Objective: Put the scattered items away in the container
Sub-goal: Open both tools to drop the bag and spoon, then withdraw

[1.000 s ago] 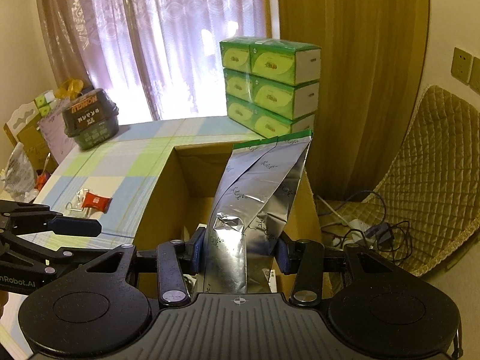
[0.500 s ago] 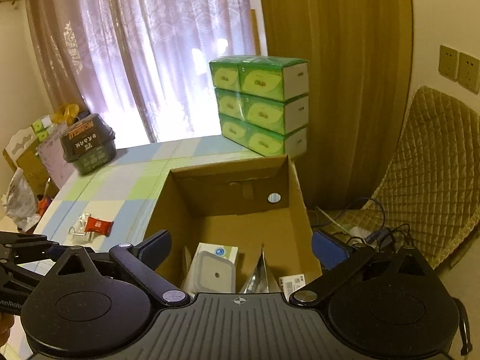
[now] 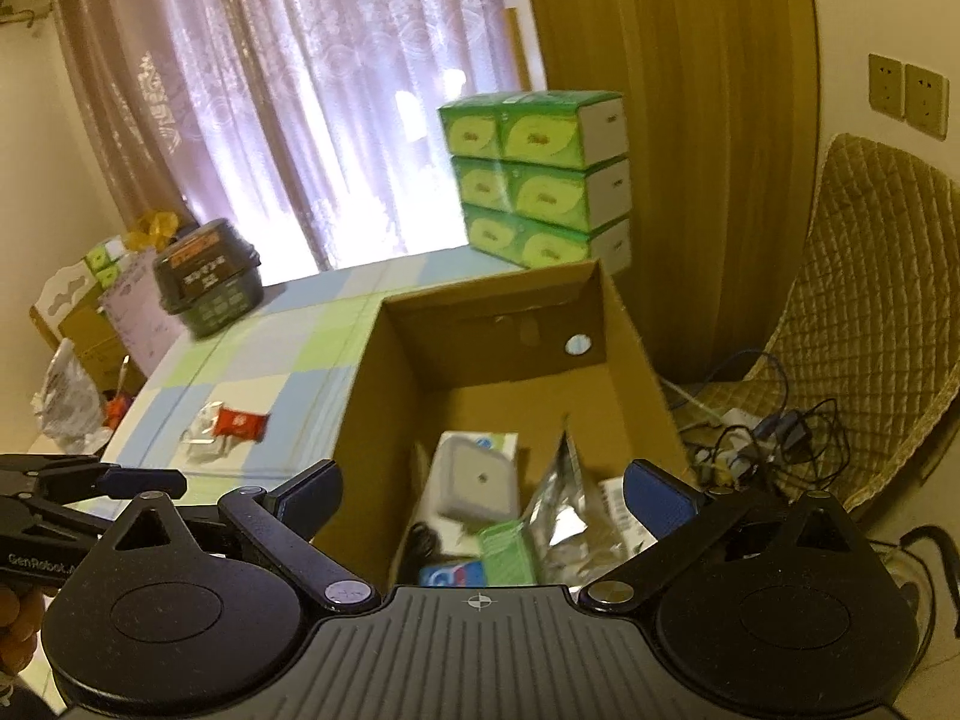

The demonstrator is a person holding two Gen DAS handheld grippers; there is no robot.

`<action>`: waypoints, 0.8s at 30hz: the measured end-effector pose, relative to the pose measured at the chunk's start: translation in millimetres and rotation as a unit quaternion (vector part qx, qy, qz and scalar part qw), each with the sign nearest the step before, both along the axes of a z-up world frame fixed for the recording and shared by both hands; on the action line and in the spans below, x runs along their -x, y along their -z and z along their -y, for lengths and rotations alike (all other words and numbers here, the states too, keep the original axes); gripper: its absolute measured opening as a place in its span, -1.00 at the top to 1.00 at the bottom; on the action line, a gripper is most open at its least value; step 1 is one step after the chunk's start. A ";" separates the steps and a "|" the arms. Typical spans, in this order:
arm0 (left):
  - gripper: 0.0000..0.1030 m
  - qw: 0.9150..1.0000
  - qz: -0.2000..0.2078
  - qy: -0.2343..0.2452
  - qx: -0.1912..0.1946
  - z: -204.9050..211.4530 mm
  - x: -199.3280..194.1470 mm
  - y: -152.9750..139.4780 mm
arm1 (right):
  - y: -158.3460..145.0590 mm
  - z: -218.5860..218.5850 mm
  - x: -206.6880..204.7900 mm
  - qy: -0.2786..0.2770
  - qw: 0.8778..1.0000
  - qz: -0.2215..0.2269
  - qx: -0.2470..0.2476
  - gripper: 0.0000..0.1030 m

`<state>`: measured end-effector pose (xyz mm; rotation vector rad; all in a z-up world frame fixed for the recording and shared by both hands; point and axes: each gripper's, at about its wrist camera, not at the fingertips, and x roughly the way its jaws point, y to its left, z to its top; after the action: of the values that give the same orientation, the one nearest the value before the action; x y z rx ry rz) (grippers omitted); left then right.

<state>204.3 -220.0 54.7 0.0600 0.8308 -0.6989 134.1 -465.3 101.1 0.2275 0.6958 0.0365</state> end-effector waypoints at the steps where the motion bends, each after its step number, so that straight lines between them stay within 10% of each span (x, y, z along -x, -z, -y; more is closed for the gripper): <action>1: -0.50 1.000 0.000 -0.005 -0.001 -5.3 3.2 0.9 | 0.4 -4.0 2.6 -0.004 1.000 -0.001 -0.001 -1.00; 11: -0.93 0.998 0.016 -0.050 -0.028 -55.6 33.6 5.5 | -2.0 -46.1 19.9 -0.034 0.999 -0.008 0.010 -1.00; 24: -0.97 0.994 0.021 -0.087 -0.064 -116.5 59.3 16.3 | -6.1 -107.5 19.6 -0.083 0.996 -0.015 0.032 -1.00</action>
<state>145.0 -103.5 38.4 0.1159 0.8285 -0.4779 114.5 -357.7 107.2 0.1082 0.7428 0.1706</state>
